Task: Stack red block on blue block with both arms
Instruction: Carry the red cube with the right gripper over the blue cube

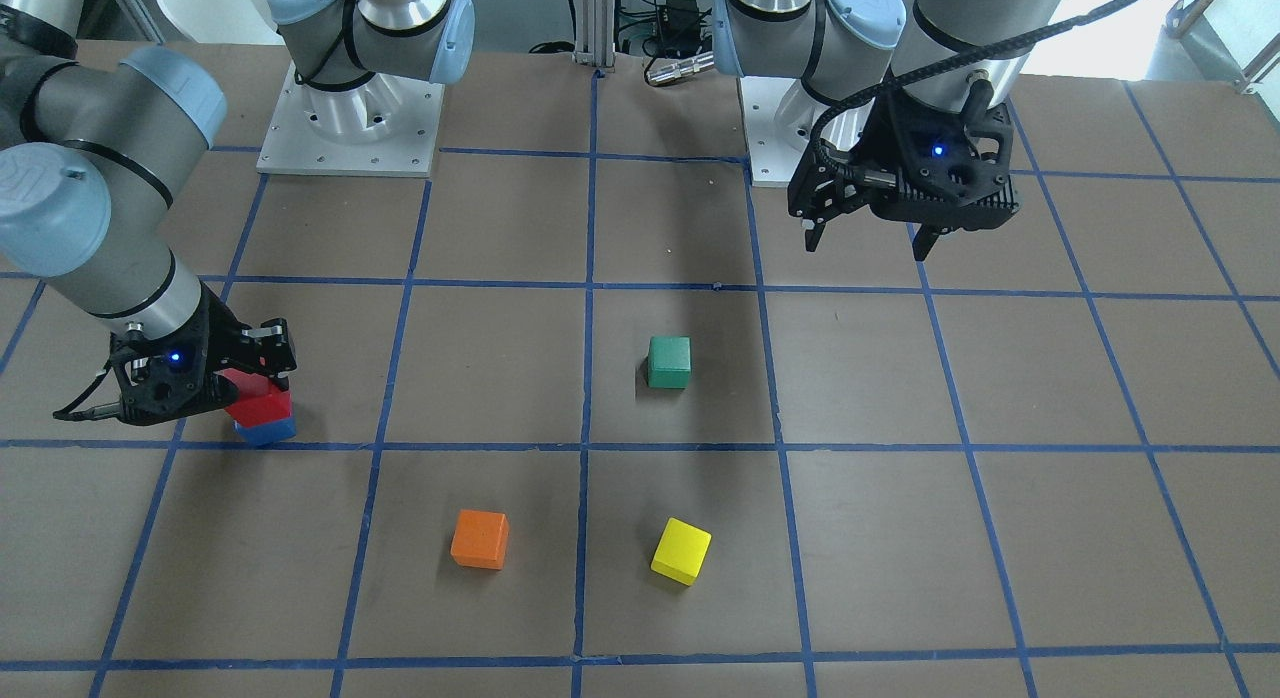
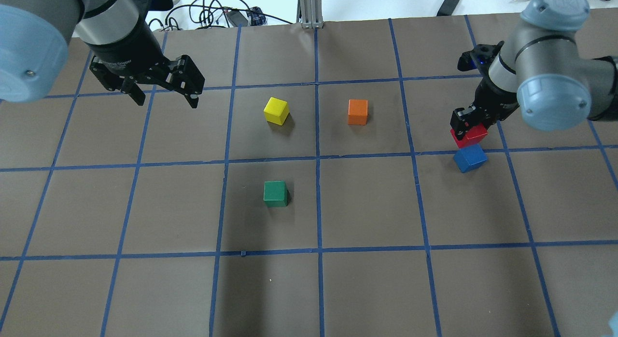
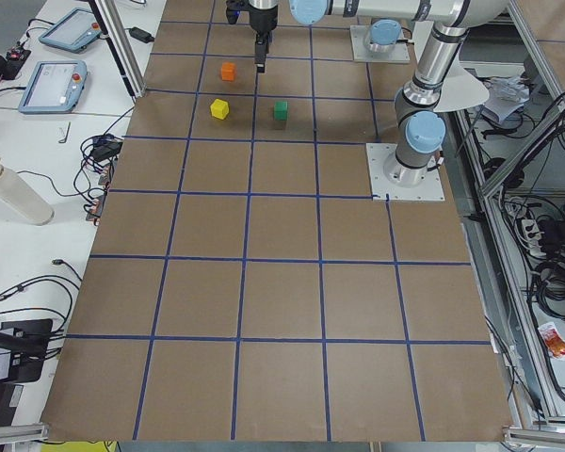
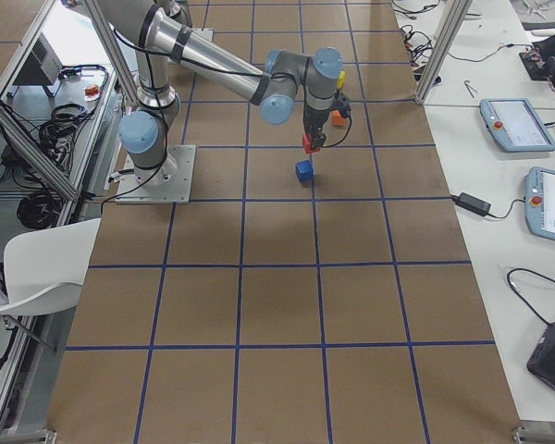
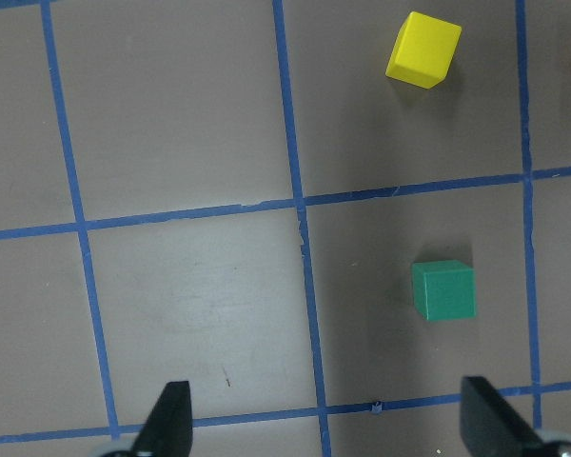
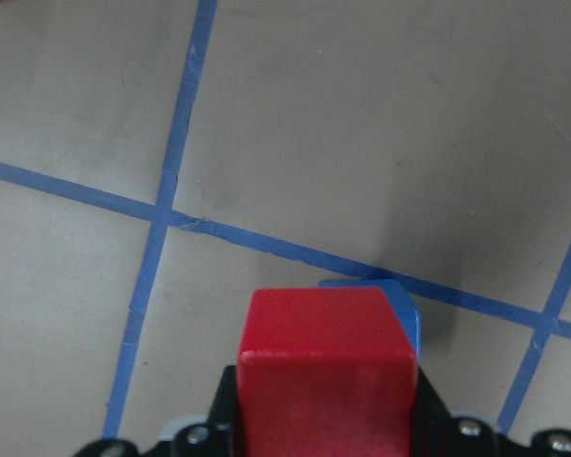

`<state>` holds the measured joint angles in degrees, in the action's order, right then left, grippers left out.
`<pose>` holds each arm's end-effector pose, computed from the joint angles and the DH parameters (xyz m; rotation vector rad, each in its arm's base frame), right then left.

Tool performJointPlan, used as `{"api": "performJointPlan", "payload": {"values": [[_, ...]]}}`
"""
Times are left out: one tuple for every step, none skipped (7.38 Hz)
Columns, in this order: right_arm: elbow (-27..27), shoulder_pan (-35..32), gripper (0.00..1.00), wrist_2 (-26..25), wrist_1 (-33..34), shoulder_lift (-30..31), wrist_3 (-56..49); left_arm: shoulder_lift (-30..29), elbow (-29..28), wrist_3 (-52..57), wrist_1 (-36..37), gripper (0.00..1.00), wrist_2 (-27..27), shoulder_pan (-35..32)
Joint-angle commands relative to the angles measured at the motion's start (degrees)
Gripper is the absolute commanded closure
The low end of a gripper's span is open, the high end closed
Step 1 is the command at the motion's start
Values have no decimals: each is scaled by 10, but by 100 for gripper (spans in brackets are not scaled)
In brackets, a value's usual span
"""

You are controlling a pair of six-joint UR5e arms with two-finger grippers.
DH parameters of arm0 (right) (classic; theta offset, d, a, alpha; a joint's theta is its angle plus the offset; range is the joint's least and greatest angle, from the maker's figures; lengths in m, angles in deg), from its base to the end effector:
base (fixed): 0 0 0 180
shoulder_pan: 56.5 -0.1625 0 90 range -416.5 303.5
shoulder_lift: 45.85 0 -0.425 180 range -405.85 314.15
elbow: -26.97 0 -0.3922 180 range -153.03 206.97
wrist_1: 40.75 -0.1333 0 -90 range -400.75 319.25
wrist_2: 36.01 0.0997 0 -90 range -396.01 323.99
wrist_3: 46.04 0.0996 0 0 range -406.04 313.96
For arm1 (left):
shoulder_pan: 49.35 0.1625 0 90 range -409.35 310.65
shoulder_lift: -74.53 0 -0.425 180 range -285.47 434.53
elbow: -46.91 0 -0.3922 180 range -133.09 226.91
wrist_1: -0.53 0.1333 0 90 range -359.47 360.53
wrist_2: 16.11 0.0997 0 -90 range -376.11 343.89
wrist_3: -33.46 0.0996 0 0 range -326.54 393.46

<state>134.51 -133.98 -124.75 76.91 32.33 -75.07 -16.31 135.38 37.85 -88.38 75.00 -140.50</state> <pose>0.0183 -0.5425 0.2837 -0.4461 3.0782 0.0310 -0.1414 -0.4984 0.4957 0.1504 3.1174 -0.0476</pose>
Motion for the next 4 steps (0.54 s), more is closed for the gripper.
{"api": "performJointPlan", "payload": {"values": [[30,12,100,-5,43,-1,-24,0,0,0,0,0,-1,0],[32,12,100,-20,42,-3,-45,0,0,-1,0,0,-1,0],[32,12,100,-21,42,-4,-52,0,0,0,0,0,-1,0],[32,12,100,-21,43,-4,-51,0,0,0,1,0,-1,0]]}}
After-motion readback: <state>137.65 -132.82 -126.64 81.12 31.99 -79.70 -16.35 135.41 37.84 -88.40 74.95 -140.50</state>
